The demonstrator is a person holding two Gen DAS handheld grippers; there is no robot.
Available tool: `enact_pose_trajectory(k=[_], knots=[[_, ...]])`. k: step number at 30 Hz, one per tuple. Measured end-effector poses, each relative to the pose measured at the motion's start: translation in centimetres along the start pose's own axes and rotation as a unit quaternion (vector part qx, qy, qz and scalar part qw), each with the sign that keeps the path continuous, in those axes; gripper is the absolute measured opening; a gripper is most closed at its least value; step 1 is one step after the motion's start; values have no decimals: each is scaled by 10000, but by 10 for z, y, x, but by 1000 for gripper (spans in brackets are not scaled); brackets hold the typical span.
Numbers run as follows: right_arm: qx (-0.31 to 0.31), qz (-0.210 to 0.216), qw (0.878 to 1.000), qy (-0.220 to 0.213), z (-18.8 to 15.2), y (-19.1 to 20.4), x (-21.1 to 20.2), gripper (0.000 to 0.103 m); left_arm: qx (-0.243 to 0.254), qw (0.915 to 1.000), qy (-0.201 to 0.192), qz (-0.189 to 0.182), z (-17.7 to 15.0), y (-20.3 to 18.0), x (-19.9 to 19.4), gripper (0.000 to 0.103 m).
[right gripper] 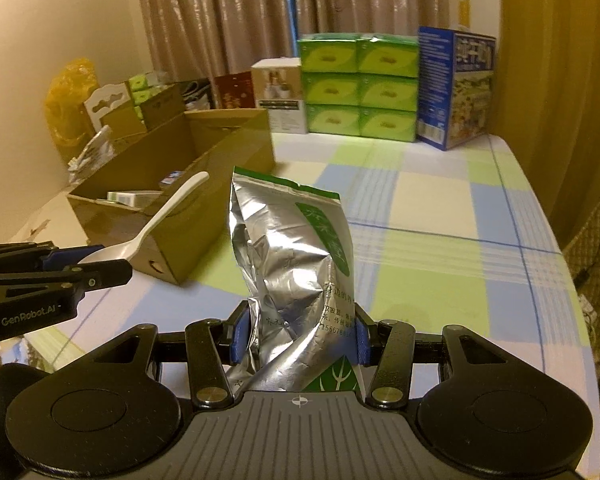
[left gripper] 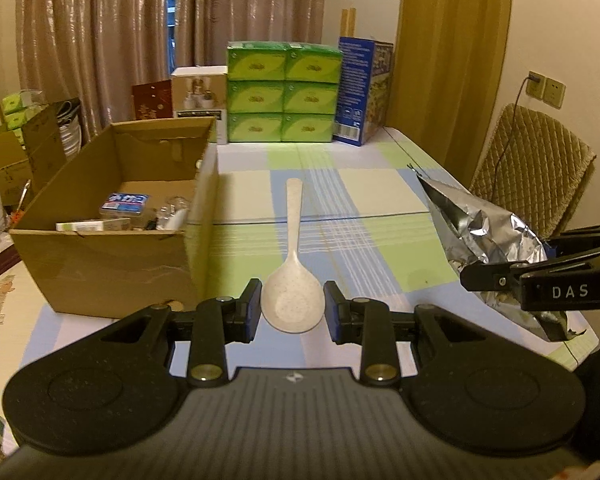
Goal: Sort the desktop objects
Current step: 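Lift and carry the spoon and snack bag over the cardboard box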
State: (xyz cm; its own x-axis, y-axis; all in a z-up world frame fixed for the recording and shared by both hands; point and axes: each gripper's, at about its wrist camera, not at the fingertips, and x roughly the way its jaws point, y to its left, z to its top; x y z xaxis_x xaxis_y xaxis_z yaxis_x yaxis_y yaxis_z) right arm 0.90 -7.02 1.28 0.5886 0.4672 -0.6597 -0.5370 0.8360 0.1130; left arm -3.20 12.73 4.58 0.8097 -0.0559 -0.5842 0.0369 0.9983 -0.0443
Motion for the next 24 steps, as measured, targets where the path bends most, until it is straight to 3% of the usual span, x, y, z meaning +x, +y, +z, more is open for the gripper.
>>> enact_pose_trajectory(k=[24], knots=[[-201, 685, 9974, -54, 40, 83, 32, 47, -281, 9978, -196, 569, 10, 80, -41, 27]])
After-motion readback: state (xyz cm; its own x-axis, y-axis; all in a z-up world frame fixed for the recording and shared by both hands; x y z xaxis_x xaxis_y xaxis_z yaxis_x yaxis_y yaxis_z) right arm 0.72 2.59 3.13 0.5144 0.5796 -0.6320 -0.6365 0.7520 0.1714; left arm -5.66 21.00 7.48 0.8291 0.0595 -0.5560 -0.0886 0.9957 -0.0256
